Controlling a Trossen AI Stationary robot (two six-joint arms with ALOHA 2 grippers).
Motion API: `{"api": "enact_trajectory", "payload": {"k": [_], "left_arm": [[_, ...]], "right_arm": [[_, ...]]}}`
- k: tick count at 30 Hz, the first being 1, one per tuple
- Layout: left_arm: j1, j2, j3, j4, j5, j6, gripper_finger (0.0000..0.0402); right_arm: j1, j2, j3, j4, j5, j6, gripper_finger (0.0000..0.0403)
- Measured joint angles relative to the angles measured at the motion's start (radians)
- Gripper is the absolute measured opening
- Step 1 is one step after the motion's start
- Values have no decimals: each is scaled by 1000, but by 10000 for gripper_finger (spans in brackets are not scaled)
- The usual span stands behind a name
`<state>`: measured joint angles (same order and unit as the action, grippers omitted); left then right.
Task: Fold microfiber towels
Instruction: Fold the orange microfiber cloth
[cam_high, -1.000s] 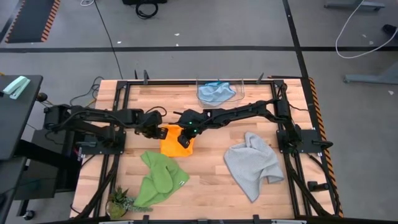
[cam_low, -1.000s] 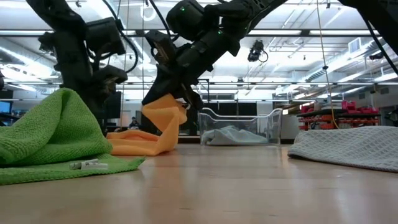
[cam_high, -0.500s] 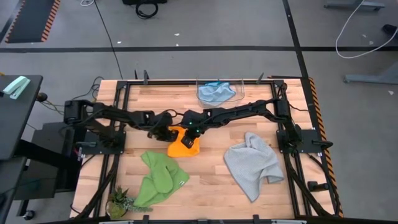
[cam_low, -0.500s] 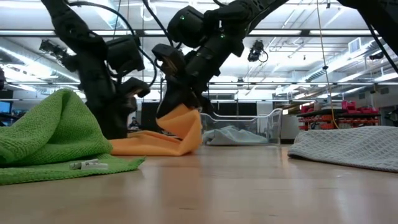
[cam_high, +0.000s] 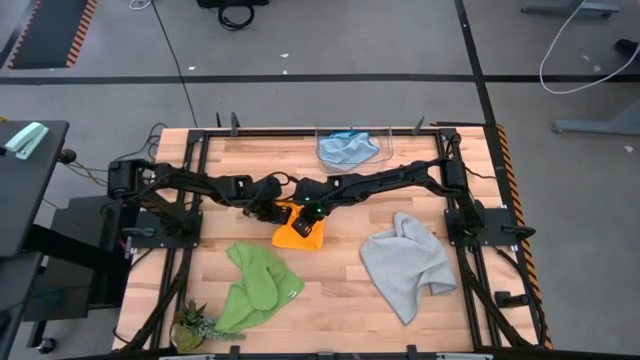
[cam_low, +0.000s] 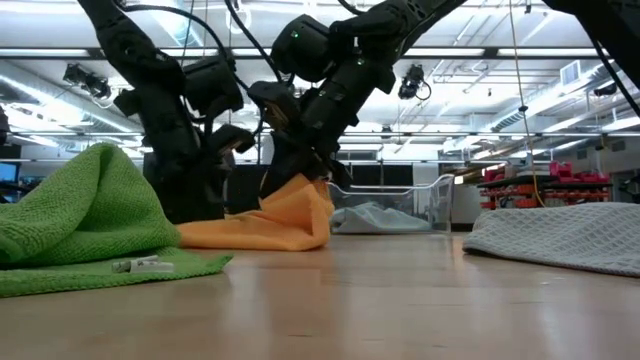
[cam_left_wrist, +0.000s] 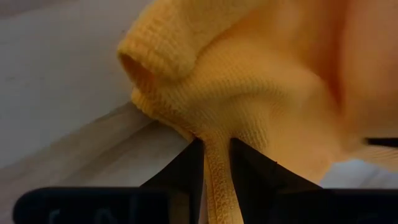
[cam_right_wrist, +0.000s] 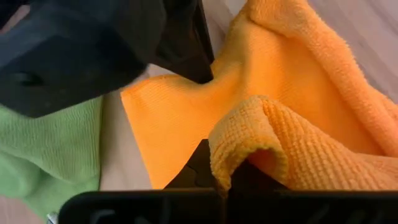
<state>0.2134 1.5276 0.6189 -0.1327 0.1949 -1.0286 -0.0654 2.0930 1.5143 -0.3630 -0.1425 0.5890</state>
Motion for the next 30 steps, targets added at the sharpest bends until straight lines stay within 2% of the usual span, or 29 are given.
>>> {"api": "enact_trajectory", "payload": {"k": [9,17,21,30], "left_arm": [[9,-22,2,21,-14,-7,81],[16,-14,2,17,-27,-14,91],[19,-14,2,26,-30,-11,89],[18,-14,2,52,-30,-10,85]], "right_arm": [[-27,0,0,84,10,41,0],[-59,9,1,90,-35,21,1],[-67,22,2,105,-90,12,4],[-70,24,1,127,-158,-16,72]]}}
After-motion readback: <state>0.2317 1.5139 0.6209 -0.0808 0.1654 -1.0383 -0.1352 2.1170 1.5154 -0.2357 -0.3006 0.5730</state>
